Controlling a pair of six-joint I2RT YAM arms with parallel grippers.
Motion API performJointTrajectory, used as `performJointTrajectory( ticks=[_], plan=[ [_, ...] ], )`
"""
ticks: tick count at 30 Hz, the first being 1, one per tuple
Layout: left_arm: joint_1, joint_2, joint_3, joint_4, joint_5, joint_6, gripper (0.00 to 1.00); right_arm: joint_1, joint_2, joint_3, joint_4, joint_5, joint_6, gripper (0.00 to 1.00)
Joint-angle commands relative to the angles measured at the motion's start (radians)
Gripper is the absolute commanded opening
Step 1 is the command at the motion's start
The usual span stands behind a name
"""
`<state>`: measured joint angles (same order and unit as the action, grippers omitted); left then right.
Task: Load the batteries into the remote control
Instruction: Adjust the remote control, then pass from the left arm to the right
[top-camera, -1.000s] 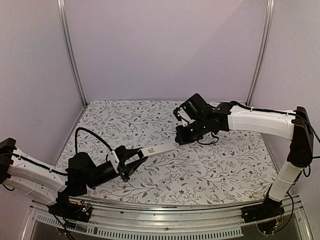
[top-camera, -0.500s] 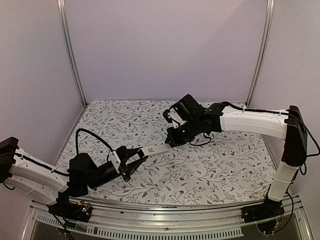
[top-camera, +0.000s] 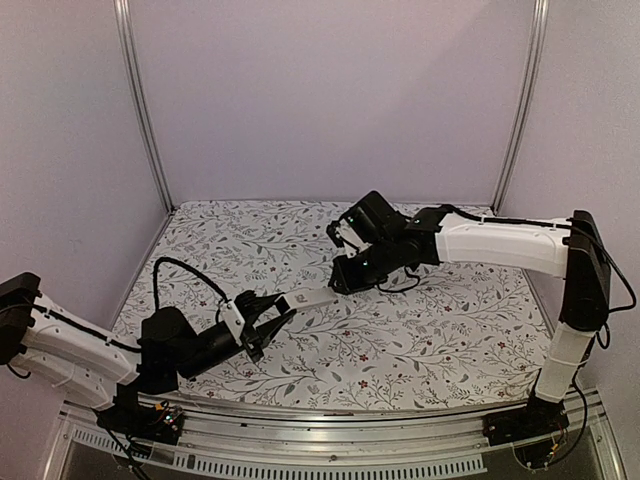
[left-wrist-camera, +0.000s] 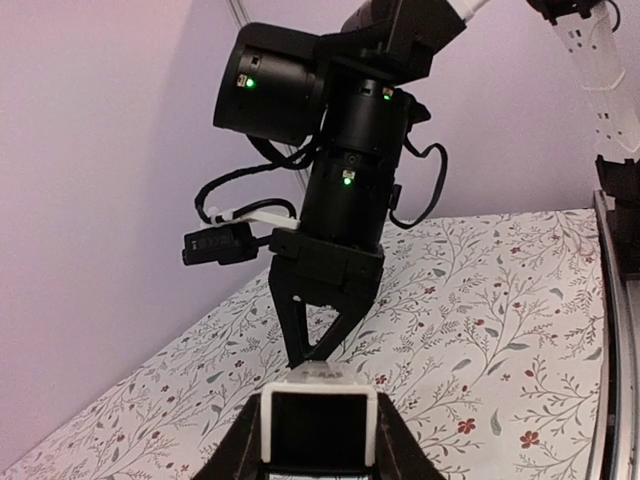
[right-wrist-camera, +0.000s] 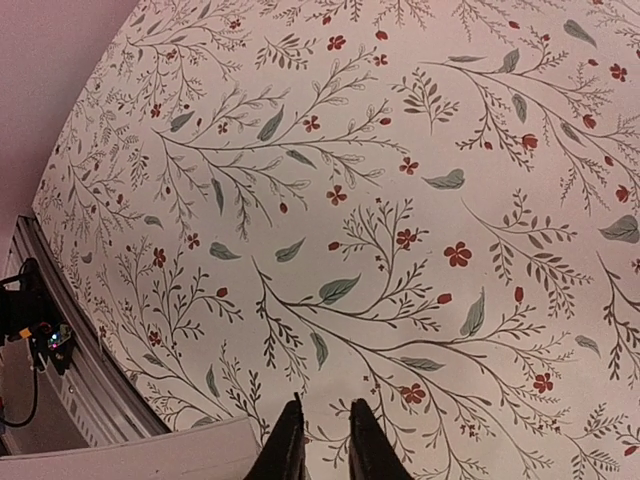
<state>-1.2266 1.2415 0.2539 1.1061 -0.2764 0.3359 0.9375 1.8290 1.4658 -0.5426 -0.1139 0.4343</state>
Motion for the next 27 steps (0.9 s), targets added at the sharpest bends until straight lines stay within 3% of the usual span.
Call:
performJointTrajectory(
  ticks=[1, 7, 10, 13, 15, 18, 20, 27],
  plan=[
    [-0.014, -0.037, 0.049, -0.123, -0.061, -0.065, 0.0, -0.042, -0.046, -0.035, -0.009, 0.053, -0.022, 0.25],
    [-0.014, -0.132, 0.025, -0.229, -0.051, -0.215, 0.0, -0.084, -0.126, -0.047, -0.02, 0.208, -0.134, 0.41],
    [-0.015, -0.145, 0.042, -0.26, -0.151, -0.278, 0.0, -0.082, -0.164, -0.068, 0.028, 0.205, -0.227, 0.49],
    [-0.015, -0.118, 0.112, -0.328, -0.334, -0.381, 0.0, -0.037, -0.266, -0.204, 0.232, 0.202, -0.372, 0.58],
    [-0.012, -0.095, 0.162, -0.378, -0.425, -0.448, 0.0, 0.025, -0.344, -0.342, 0.496, 0.191, -0.58, 0.65],
    [-0.01, -0.065, 0.223, -0.437, -0.466, -0.501, 0.0, 0.099, -0.452, -0.578, 0.858, 0.016, -0.936, 0.79],
    [-0.01, -0.055, 0.246, -0.457, -0.469, -0.526, 0.0, 0.109, -0.473, -0.643, 1.029, -0.07, -1.055, 0.86],
    [-0.008, -0.057, 0.284, -0.531, -0.472, -0.591, 0.0, 0.132, -0.3, -0.507, 1.066, -0.082, -1.179, 0.85]
  ],
)
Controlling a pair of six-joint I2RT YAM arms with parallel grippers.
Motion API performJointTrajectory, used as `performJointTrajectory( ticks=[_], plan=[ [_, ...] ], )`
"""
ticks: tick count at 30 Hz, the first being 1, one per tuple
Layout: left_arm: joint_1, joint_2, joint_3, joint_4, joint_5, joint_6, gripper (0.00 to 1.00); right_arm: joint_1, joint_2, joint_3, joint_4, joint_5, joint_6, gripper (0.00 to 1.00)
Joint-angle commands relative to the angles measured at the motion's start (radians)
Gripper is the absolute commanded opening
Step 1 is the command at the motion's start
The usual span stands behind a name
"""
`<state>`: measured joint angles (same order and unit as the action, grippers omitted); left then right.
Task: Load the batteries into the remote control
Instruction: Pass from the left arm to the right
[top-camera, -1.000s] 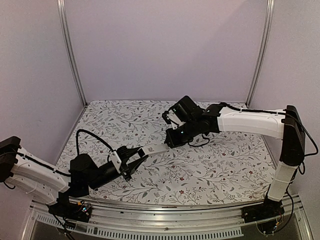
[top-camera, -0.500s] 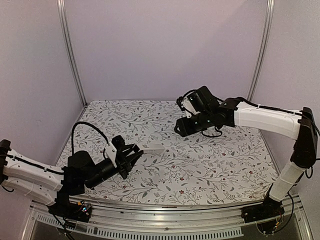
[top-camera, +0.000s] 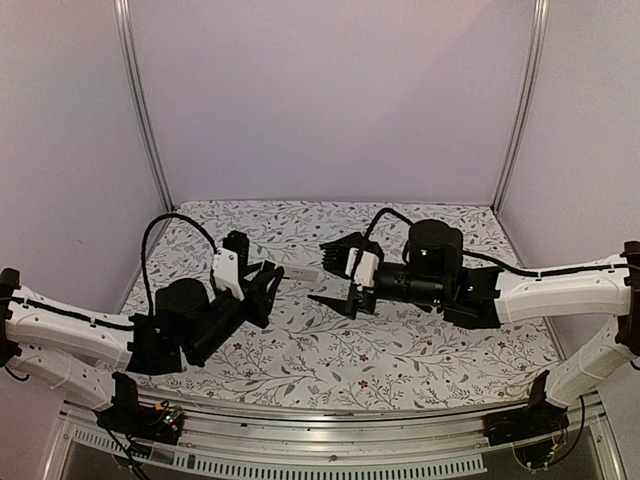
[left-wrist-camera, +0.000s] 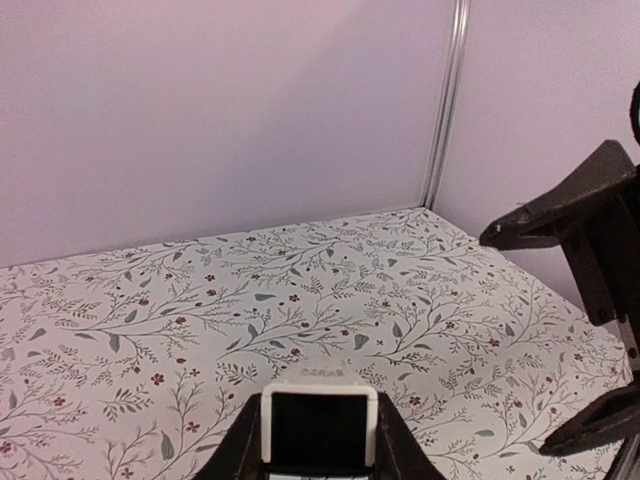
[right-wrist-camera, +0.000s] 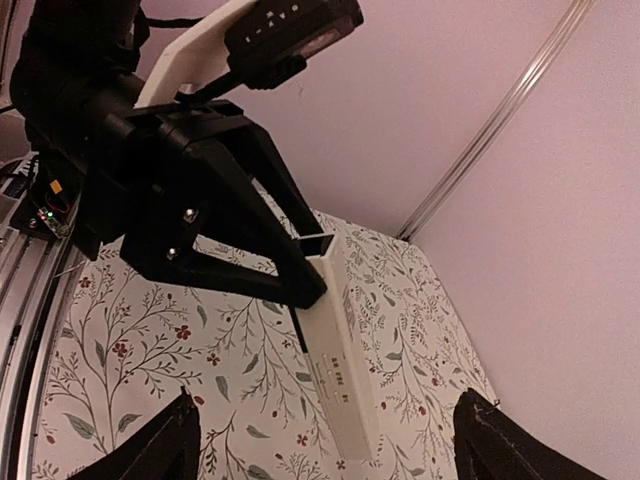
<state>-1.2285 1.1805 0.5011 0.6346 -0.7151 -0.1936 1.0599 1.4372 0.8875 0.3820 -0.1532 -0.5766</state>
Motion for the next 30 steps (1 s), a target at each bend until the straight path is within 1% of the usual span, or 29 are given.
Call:
performJointTrajectory(
  ticks=[1, 3, 7, 9, 13, 16, 18, 19, 22, 24, 30],
  plan=[
    [-0.007, 0.003, 0.04, -0.064, -0.033, -0.061, 0.0, 0.014, 0.111, 0.088, 0.14, -0.034, -0.177, 0.83],
    [-0.006, -0.004, 0.041, -0.067, -0.034, -0.063, 0.0, 0.017, 0.147, 0.104, 0.137, -0.015, -0.194, 0.82],
    [-0.006, -0.016, 0.041, -0.072, -0.035, -0.062, 0.0, 0.017, 0.207, 0.112, 0.133, 0.028, -0.245, 0.84],
    [-0.007, -0.015, 0.044, -0.077, -0.035, -0.06, 0.0, 0.017, 0.238, 0.133, 0.131, 0.044, -0.26, 0.83],
    [-0.007, -0.016, 0.048, -0.077, -0.038, -0.058, 0.0, 0.016, 0.305, 0.177, 0.134, 0.096, -0.272, 0.7],
    [-0.006, -0.019, 0.048, -0.076, -0.035, -0.058, 0.0, 0.015, 0.347, 0.206, 0.14, 0.137, -0.281, 0.66],
    [-0.007, -0.019, 0.047, -0.076, -0.034, -0.056, 0.0, 0.013, 0.366, 0.213, 0.146, 0.145, -0.285, 0.6],
    [-0.006, -0.019, 0.047, -0.076, -0.034, -0.055, 0.0, 0.012, 0.373, 0.216, 0.151, 0.147, -0.286, 0.57],
    [-0.007, -0.021, 0.047, -0.076, -0.034, -0.054, 0.0, 0.01, 0.387, 0.22, 0.159, 0.164, -0.277, 0.42],
    [-0.007, -0.023, 0.047, -0.074, -0.034, -0.052, 0.0, 0.009, 0.39, 0.219, 0.159, 0.185, -0.271, 0.36],
    [-0.008, -0.021, 0.045, -0.067, -0.019, -0.05, 0.0, 0.008, 0.389, 0.221, 0.159, 0.195, -0.234, 0.23]
  ],
)
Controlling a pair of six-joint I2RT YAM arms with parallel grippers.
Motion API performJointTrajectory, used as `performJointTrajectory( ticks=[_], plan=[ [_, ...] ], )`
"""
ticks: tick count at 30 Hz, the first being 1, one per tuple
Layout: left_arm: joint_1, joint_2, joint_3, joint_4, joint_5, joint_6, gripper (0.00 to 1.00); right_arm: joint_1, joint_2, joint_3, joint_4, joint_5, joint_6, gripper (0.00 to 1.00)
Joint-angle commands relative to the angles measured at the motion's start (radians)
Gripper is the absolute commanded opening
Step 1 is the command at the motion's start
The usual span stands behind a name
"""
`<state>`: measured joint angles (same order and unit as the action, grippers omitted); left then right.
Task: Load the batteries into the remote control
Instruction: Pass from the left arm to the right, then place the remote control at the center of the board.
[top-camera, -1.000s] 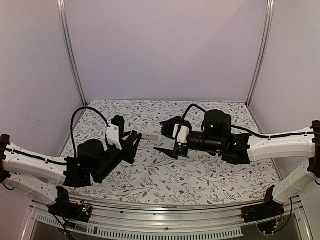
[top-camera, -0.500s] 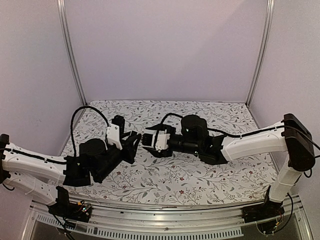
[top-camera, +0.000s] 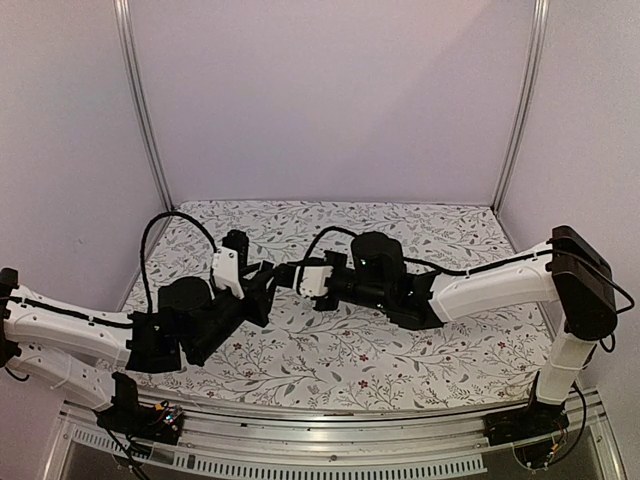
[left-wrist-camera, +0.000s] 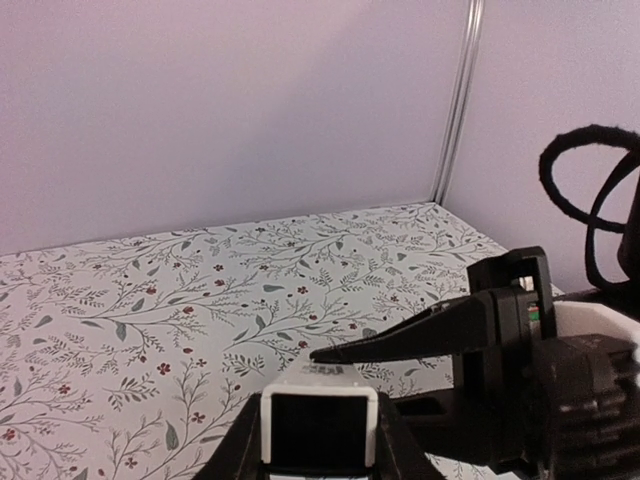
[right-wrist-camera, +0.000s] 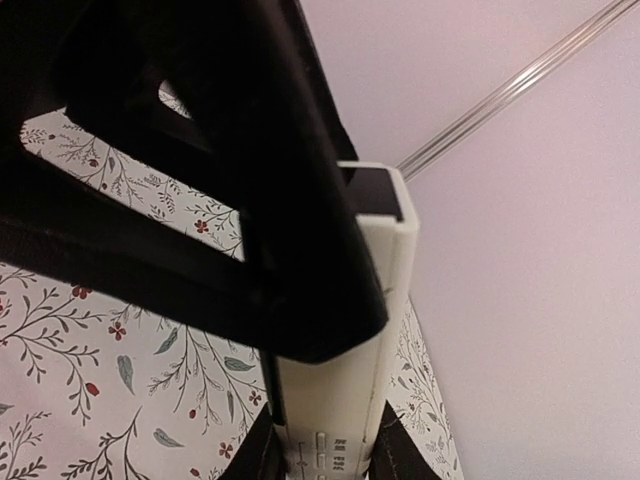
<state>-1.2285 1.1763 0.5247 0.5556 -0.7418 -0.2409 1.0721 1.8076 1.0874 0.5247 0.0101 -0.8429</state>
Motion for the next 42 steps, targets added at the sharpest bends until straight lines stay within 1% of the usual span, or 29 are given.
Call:
performJointTrajectory(
  ticks=[1, 5, 6, 9, 13, 15, 17, 18, 19, 20, 23, 25, 26, 30, 34, 38, 42],
  plan=[
    [-0.006, -0.015, 0.02, 0.013, 0.01, -0.003, 0.0, -0.004, 0.016, 0.024, 0.015, 0.031, 0.041, 0.21],
    [-0.007, -0.016, 0.026, 0.013, 0.028, 0.004, 0.01, -0.007, 0.004, 0.031, 0.004, 0.02, 0.093, 0.16],
    [-0.006, -0.017, 0.026, 0.012, 0.033, 0.006, 0.06, -0.007, -0.002, 0.031, -0.003, 0.01, 0.114, 0.15],
    [-0.007, -0.017, 0.023, 0.015, 0.036, 0.007, 0.29, -0.009, -0.017, 0.024, -0.011, 0.001, 0.15, 0.14],
    [-0.007, -0.025, 0.027, 0.018, 0.041, 0.022, 0.67, -0.017, -0.04, 0.01, -0.015, 0.001, 0.191, 0.12],
    [-0.007, -0.036, 0.028, 0.02, 0.034, 0.053, 0.78, -0.029, -0.058, 0.008, -0.036, -0.045, 0.234, 0.12],
    [-0.007, -0.06, 0.03, 0.022, 0.003, 0.09, 0.86, -0.052, -0.078, 0.013, -0.089, -0.087, 0.324, 0.11],
    [-0.007, -0.074, 0.031, 0.02, -0.016, 0.112, 0.91, -0.074, -0.089, 0.026, -0.137, -0.133, 0.396, 0.11],
    [-0.006, -0.092, 0.029, 0.02, -0.034, 0.13, 0.93, -0.101, -0.106, 0.048, -0.21, -0.195, 0.467, 0.11],
    [-0.007, -0.108, 0.028, 0.02, -0.053, 0.148, 0.94, -0.131, -0.116, 0.076, -0.286, -0.27, 0.6, 0.11],
    [-0.005, -0.153, 0.01, 0.008, -0.117, 0.187, 0.94, -0.224, -0.115, 0.139, -0.501, -0.513, 0.892, 0.11],
    [-0.001, -0.166, -0.007, -0.003, -0.157, 0.208, 0.94, -0.261, -0.098, 0.145, -0.613, -0.633, 0.996, 0.11],
    [0.001, -0.169, -0.014, -0.008, -0.172, 0.216, 0.94, -0.271, -0.083, 0.138, -0.65, -0.667, 1.028, 0.1],
    [0.008, -0.175, -0.023, -0.036, -0.191, 0.202, 0.94, -0.281, -0.042, 0.084, -0.734, -0.703, 1.174, 0.1],
    [0.01, -0.178, -0.026, -0.06, -0.171, 0.178, 0.94, -0.299, -0.034, 0.033, -0.74, -0.716, 1.295, 0.1],
    [0.013, -0.186, -0.033, -0.067, -0.167, 0.177, 0.94, -0.307, -0.024, 0.014, -0.763, -0.716, 1.34, 0.1],
    [0.016, -0.199, -0.041, -0.065, -0.163, 0.181, 0.94, -0.318, 0.04, 0.013, -0.803, -0.732, 1.344, 0.09]
  ],
)
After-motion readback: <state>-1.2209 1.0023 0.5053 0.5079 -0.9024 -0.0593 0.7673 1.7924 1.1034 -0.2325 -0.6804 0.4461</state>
